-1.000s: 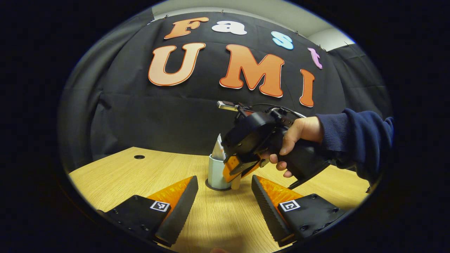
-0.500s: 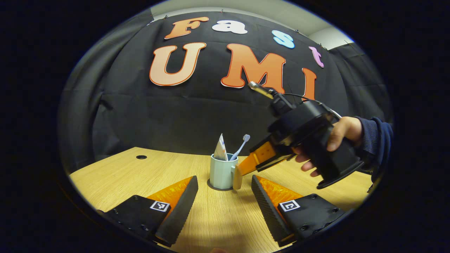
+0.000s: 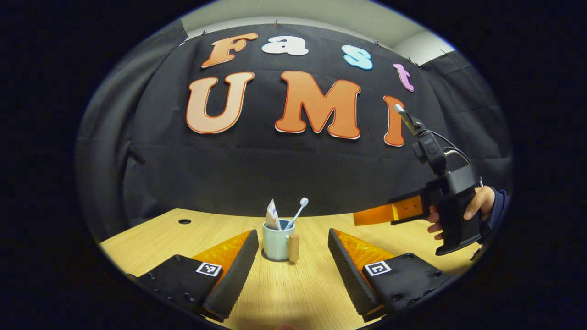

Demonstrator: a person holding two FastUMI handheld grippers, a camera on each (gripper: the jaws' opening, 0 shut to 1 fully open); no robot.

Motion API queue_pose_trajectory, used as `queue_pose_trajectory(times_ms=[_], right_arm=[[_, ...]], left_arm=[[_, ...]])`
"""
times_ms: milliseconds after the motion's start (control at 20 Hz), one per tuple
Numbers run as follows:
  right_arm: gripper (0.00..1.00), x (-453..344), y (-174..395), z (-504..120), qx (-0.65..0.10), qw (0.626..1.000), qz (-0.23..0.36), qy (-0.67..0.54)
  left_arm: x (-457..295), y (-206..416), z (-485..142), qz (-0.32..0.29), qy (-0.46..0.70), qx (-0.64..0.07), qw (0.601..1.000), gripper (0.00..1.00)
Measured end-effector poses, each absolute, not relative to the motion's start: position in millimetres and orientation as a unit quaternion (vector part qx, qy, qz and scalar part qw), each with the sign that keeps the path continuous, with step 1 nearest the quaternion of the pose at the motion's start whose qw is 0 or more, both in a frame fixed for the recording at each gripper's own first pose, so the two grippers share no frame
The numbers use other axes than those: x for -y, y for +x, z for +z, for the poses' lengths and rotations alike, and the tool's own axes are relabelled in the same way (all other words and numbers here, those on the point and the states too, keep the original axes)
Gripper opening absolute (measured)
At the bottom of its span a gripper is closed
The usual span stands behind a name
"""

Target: Put the toothbrush and toothpaste on the desktop into the cup, then pick up the cup and place it on the coaster on the desktop.

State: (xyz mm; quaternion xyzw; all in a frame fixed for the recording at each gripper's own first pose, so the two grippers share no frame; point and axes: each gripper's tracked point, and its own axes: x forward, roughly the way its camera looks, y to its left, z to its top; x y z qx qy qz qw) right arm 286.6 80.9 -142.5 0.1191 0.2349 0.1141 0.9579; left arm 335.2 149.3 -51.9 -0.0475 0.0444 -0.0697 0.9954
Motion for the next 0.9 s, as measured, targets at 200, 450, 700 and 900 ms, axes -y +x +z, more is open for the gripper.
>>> queue_pose_trajectory(times_ms=[200,450,700,900], right_arm=[[0.76,-55.7,290.8,-122.7,-0.171,0.973,0.095,0.119],[0.76,-2.6,269.9,-86.2,-0.076,0.991,0.04,0.099],[0.82,22.9,263.3,-76.6,-0.013,0.997,-0.019,0.068],[0.85,32.9,253.5,-69.3,0.008,0.997,-0.042,0.064]], left_arm=[[-126.6,323.0,-19.2,-0.086,-0.058,-0.016,0.994,0.97],[-129.3,314.1,4.6,-0.064,-0.052,0.01,0.997,0.96],[-133.0,311.0,7.8,-0.038,-0.035,0.016,0.999,0.97],[-135.0,310.1,5.1,-0.022,-0.014,0.025,0.999,0.97]])
